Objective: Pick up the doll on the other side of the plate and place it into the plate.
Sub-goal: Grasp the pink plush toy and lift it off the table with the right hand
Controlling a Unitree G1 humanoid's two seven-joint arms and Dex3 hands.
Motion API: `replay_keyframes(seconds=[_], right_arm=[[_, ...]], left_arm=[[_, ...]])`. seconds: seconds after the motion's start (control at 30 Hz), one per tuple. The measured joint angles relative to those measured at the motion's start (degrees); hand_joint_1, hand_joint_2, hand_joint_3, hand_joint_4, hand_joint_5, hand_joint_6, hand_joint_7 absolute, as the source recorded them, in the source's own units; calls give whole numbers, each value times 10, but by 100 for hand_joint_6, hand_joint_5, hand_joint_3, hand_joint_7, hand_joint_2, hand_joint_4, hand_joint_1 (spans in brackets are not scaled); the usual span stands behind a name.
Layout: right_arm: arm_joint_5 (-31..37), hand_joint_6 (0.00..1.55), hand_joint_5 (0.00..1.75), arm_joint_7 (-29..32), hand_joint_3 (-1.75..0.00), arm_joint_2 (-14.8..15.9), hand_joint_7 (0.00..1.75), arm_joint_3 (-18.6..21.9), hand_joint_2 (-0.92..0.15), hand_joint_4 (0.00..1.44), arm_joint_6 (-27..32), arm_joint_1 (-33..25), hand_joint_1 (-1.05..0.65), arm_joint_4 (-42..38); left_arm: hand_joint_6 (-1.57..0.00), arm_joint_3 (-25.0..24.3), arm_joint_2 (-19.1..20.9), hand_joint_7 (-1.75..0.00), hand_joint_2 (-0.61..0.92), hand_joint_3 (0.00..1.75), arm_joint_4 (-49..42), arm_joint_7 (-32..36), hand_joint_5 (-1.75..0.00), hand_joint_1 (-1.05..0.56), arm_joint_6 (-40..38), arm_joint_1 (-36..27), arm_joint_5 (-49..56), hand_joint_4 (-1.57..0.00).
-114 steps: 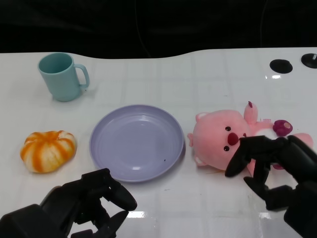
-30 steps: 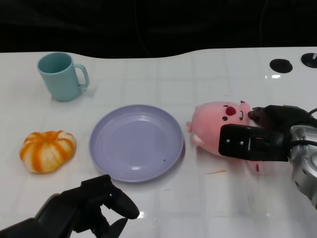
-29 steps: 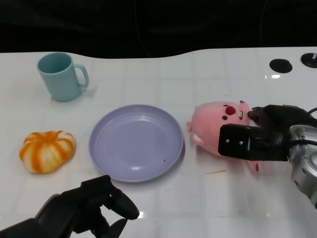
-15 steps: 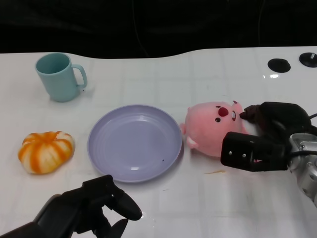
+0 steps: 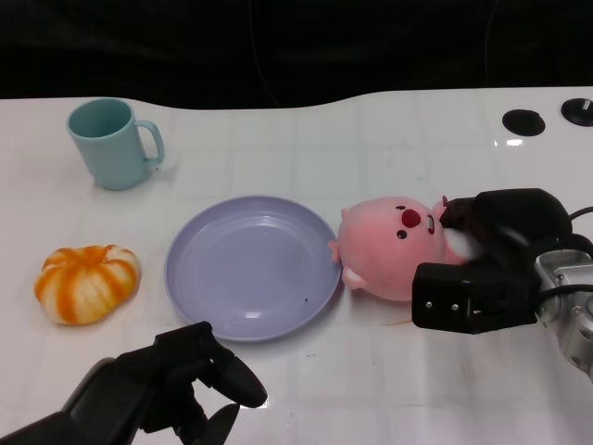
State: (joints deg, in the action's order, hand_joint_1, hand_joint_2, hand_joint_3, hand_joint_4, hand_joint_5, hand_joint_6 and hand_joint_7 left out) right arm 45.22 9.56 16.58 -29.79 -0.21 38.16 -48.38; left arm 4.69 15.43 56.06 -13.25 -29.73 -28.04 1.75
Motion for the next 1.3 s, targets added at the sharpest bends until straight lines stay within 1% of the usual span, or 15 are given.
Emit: replay_keyframes(seconds=[0.03, 0.2, 0.27, 0.37, 0.4, 0.5, 0.63, 0.7, 0.8, 0.83, 0.9, 0.97, 1.0, 1.13, 1.3], right_arm=[[-1, 79, 174, 1, -17, 0, 141, 0, -91, 78, 0, 0, -25, 0], [-12, 84, 175, 1, -18, -1, 121, 1, -91, 78, 4, 0, -26, 0], [-17, 79, 175, 2, -20, -2, 136, 2, -90, 81, 7, 0, -25, 0], [-25, 79, 175, 8, -25, -4, 140, 9, -87, 85, 10, -1, -24, 0], [-28, 75, 175, 9, -33, -4, 151, 12, -82, 86, 11, -3, -23, 0], [-40, 69, 175, 15, -76, -4, 171, 25, -59, 89, 13, -8, -20, 3], [-61, 71, 175, 29, -104, -4, 174, 45, -45, 91, 5, -21, -20, 14], [-70, 71, 175, 40, -111, -4, 172, 55, -43, 93, -3, -29, -20, 22], [-77, 73, 175, 61, -113, -4, 166, 69, -44, 91, -18, -39, -21, 36], [-80, 73, 175, 62, -106, -4, 164, 72, -49, 91, -20, -40, -22, 41], [-94, 71, 175, 62, -102, -4, 170, 88, -53, 93, -19, -44, -22, 53], [-107, 71, 175, 61, -102, -4, 174, 101, -54, 94, -18, -46, -20, 68], [-113, 71, 175, 59, -102, -4, 174, 109, -54, 95, -16, -47, -20, 78], [-134, 76, 175, 48, -117, -6, 175, 130, -47, 96, -4, -50, -18, 112], [-143, 75, 175, 27, -120, -12, 175, 136, -46, 95, 14, -50, -18, 143]], left_arm=[[-63, 0, 0, -126, 62, 94, 0, 0, -162, -31, 0, 0, 0, -66], [-63, -1, 0, -126, 63, 92, 0, 0, -162, -30, -1, 0, -1, -65], [-62, -3, 0, -126, 63, 92, 0, 0, -161, -30, -1, 0, -2, -65], [-62, -4, 0, -127, 63, 93, 0, 0, -161, -30, 0, 0, -2, -65], [-62, -5, 0, -127, 63, 93, -1, 0, -160, -29, 0, 0, -2, -65], [-62, -8, 0, -126, 64, 93, -4, 0, -160, -28, 3, 0, -3, -65], [-61, -12, 0, -127, 64, 92, -7, 0, -161, -28, 3, 2, -5, -64], [-61, -13, 0, -127, 64, 91, -11, 0, -161, -28, 3, 2, -9, -64], [-61, -15, 0, -128, 65, 91, -14, 0, -160, -28, 3, 3, -15, -63], [-60, -16, 0, -128, 65, 91, -15, 0, -160, -28, 3, 3, -15, -63], [-60, -18, 1, -130, 66, 89, -18, 0, -161, -29, 7, 4, -16, -62], [-60, -21, 2, -131, 67, 88, -23, -1, -161, -29, 12, 4, -17, -61], [-60, -22, 2, -131, 68, 87, -25, -1, -161, -29, 14, 4, -17, -61], [-60, -24, 3, -132, 71, 82, -38, -3, -163, -30, 23, 4, -20, -60], [-61, -24, 3, -132, 75, 76, -43, -4, -163, -30, 27, 5, -20, -60]])
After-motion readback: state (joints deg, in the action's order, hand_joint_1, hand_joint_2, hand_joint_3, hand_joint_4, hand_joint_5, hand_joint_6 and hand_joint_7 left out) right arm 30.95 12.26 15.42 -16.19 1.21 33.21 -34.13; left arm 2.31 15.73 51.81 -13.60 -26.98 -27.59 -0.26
